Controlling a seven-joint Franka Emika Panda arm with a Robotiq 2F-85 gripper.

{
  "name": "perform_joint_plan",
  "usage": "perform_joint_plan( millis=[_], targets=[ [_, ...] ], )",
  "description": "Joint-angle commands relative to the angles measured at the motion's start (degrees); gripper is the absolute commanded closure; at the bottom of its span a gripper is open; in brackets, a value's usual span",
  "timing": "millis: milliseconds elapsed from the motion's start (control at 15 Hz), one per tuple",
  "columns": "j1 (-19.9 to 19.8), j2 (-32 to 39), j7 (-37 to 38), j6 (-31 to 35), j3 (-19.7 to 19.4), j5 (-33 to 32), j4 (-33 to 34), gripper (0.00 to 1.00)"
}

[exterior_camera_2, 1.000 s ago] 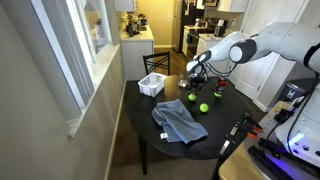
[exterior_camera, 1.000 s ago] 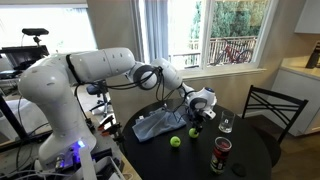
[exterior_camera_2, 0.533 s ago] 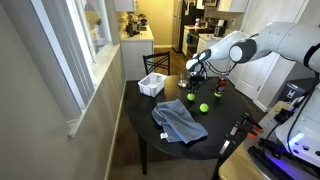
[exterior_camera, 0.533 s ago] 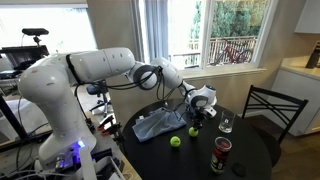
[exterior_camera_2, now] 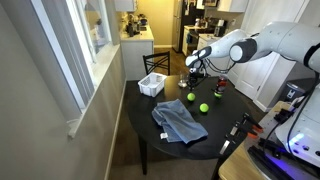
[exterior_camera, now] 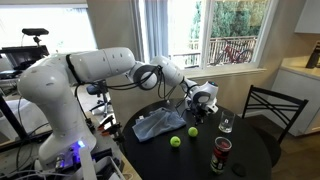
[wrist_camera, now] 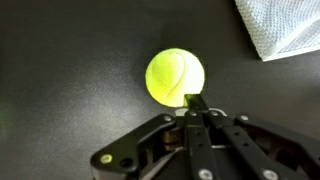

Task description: Put one tennis ball in the container.

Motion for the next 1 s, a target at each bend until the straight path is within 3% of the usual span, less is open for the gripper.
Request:
perform_joint_plan(
  millis=[0,67,133,200,333,933],
  targets=[
    [-1.1,0.0,-0.9,-2.9,1.6,-1.1,1.6,1.0],
    [-1.0,0.0,-0.9,-3.0,1.6,-1.1,1.6,1.0],
    [-0.9,0.0,-0.2,-3.2,1.4,-1.3,1.4,0.74],
    [-0.7,0.0,-0.1,-3.1,1.1,-1.5,0.8,0.73],
    [-0.5,0.2,0.5,-2.6,0.4,-2.2,-0.2,0.62],
    [-0.7,1.2,0.6,-2.2,-0.7,-3.5,-2.6,0.03]
  ],
)
